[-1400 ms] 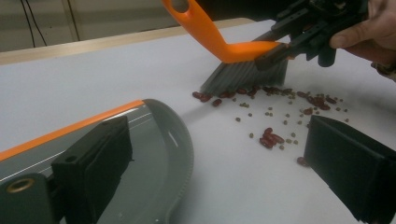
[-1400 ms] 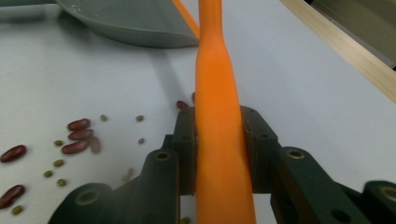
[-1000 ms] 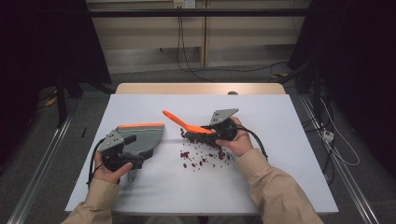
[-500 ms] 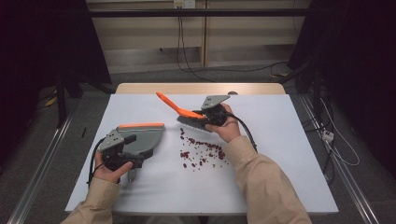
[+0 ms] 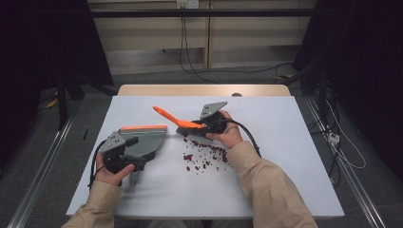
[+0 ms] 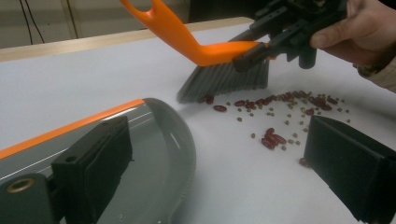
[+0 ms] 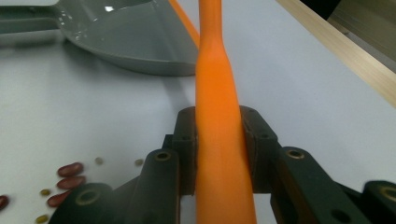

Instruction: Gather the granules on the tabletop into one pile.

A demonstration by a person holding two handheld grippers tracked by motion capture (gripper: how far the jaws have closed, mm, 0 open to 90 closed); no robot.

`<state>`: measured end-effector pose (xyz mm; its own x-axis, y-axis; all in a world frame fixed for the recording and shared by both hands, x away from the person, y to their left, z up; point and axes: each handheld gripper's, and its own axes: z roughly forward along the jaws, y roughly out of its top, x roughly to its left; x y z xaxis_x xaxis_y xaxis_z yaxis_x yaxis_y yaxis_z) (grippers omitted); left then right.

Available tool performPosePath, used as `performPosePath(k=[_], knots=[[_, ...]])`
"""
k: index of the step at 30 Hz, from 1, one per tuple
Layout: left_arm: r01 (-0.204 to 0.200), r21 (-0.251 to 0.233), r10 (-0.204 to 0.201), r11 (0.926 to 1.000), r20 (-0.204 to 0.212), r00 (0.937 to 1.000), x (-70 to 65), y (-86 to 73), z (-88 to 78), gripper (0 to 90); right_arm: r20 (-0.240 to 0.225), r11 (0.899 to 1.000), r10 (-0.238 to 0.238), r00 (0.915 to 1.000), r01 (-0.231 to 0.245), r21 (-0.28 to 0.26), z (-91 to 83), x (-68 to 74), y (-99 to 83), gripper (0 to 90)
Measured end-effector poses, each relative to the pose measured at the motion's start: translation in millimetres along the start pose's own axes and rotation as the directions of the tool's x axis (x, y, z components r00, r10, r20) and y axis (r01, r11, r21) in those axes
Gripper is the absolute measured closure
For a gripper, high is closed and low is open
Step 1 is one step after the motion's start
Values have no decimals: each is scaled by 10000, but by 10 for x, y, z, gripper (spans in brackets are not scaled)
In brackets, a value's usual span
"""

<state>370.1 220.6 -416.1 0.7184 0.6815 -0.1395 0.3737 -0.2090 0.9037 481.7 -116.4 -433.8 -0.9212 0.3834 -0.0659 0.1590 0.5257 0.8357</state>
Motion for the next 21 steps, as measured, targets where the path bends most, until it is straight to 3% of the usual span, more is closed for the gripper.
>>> performPosePath(k=[7, 21], knots=[[-30, 32, 30, 10000, 50, 10000, -7, -1, 1, 75, -437, 9999, -129, 9990, 129, -5, -137, 150, -61, 710], [-85, 34, 85, 10000, 63, 9999, -15, 3, 12, 75, -673, 9995, -314, 9972, 319, 61, -306, 351, -129, 710]])
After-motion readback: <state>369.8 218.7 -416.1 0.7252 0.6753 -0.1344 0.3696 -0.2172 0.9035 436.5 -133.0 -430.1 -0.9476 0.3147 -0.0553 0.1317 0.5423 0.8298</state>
